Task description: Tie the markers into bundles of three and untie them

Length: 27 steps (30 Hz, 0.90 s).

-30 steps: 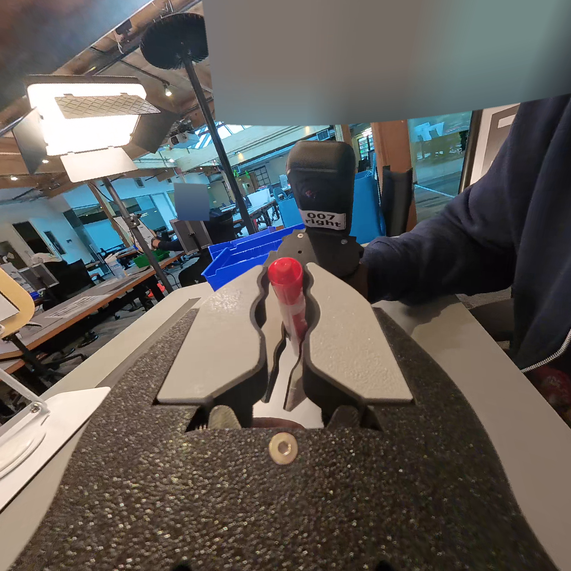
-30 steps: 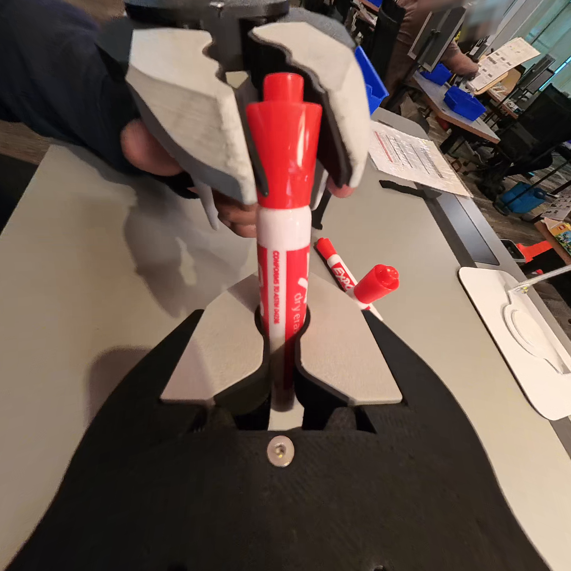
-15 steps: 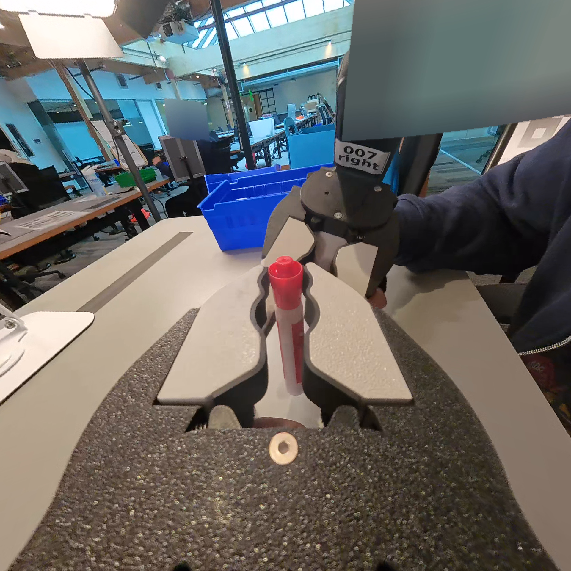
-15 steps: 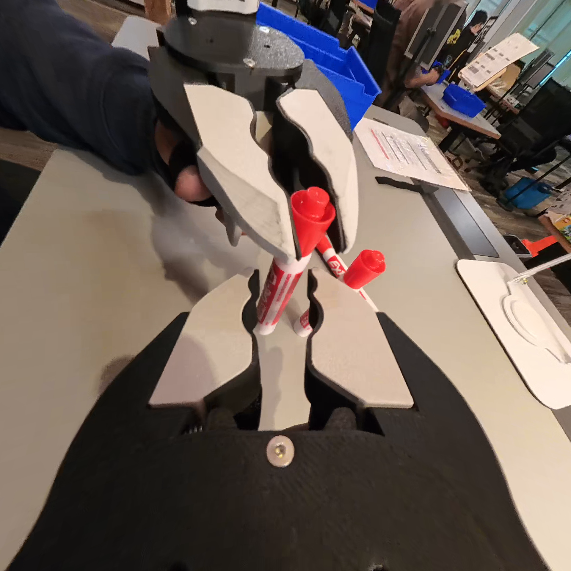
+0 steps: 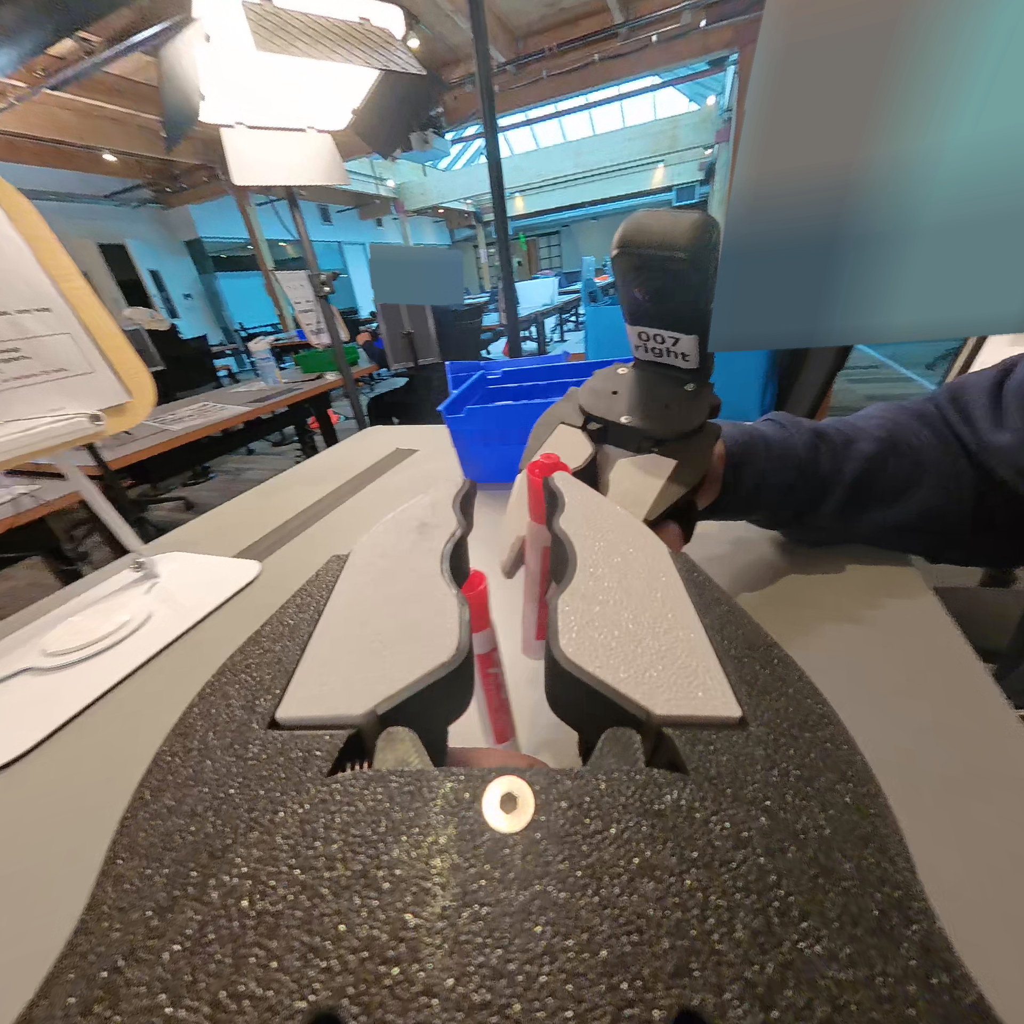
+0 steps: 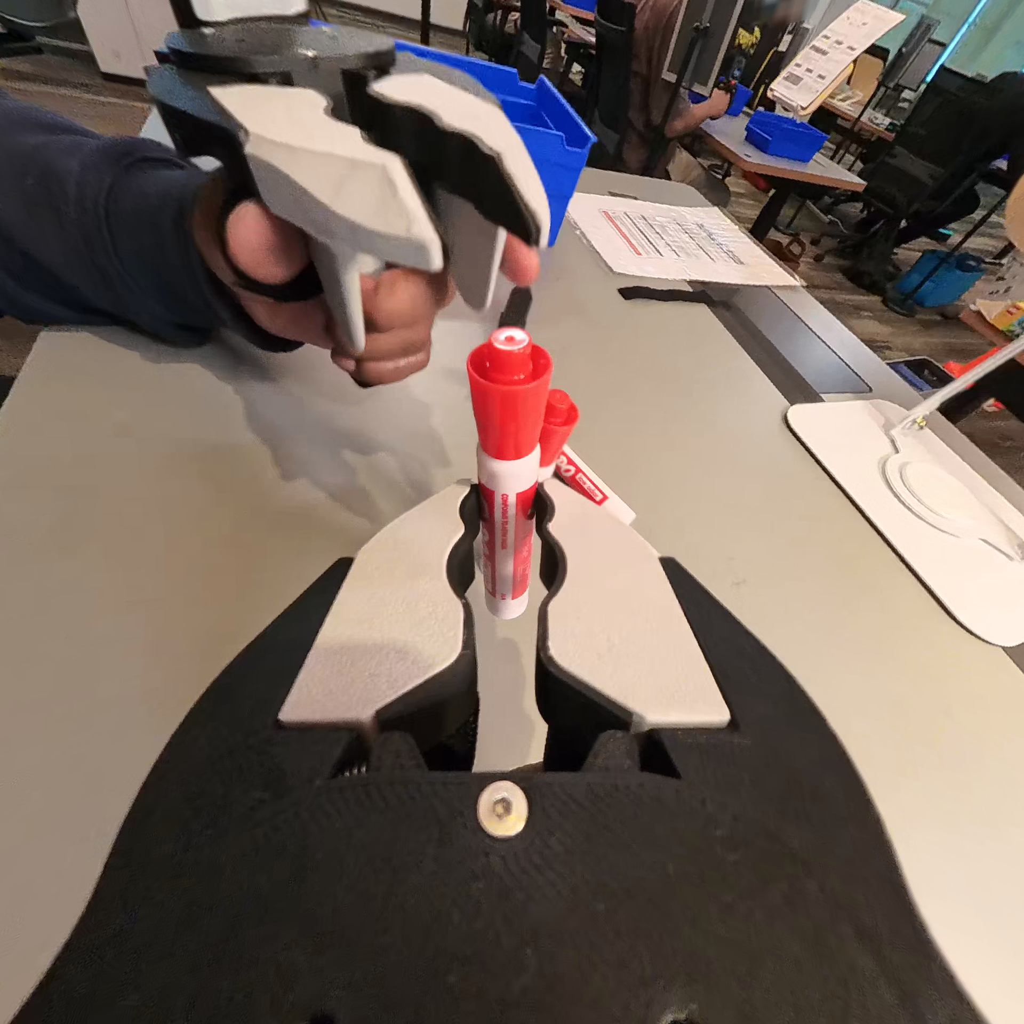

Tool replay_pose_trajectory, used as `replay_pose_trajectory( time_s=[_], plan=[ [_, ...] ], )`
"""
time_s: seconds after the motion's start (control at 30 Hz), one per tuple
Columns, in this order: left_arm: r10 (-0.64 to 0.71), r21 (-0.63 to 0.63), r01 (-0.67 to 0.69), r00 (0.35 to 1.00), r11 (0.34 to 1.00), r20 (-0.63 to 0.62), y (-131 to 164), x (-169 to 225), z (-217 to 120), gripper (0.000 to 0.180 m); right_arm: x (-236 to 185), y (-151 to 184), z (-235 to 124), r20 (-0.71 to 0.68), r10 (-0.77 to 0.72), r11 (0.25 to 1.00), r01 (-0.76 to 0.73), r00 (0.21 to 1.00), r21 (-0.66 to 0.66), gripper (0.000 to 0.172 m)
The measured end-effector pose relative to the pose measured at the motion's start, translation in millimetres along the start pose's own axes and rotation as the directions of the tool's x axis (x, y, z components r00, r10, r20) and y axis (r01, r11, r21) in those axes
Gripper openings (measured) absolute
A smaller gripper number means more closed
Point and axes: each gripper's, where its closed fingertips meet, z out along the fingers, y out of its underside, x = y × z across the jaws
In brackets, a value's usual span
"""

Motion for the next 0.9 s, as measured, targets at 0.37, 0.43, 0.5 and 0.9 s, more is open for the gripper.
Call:
replay_pose_trajectory(
  time_s=[0.37,0.43,0.5,0.9],
  plan=[
    [-0.085,-0.038,0.090,0.988,0.995,0.132,16.4,-48.8,-15.0,0.023,14.3,25.6,16.2,0.011,0.143,0.990,-0.143,0.990,-0.003,0.019],
    [-0.079,-0.050,0.087,0.987,0.995,0.139,19.3,-50.1,-14.8,0.023,17.1,31.2,18.4,0.004,0.166,0.986,-0.165,0.986,-0.017,0.019],
    [-0.073,-0.056,0.082,0.988,0.995,0.140,19.9,-49.7,-14.5,0.023,21.0,35.1,19.7,-0.015,0.183,0.983,-0.183,0.983,-0.026,0.019],
    [-0.066,-0.076,0.076,0.989,0.994,0.129,25.7,-46.3,-11.3,0.023,14.3,32.1,22.7,0.067,0.274,0.961,-0.275,0.959,0.000,0.019]
  ],
)
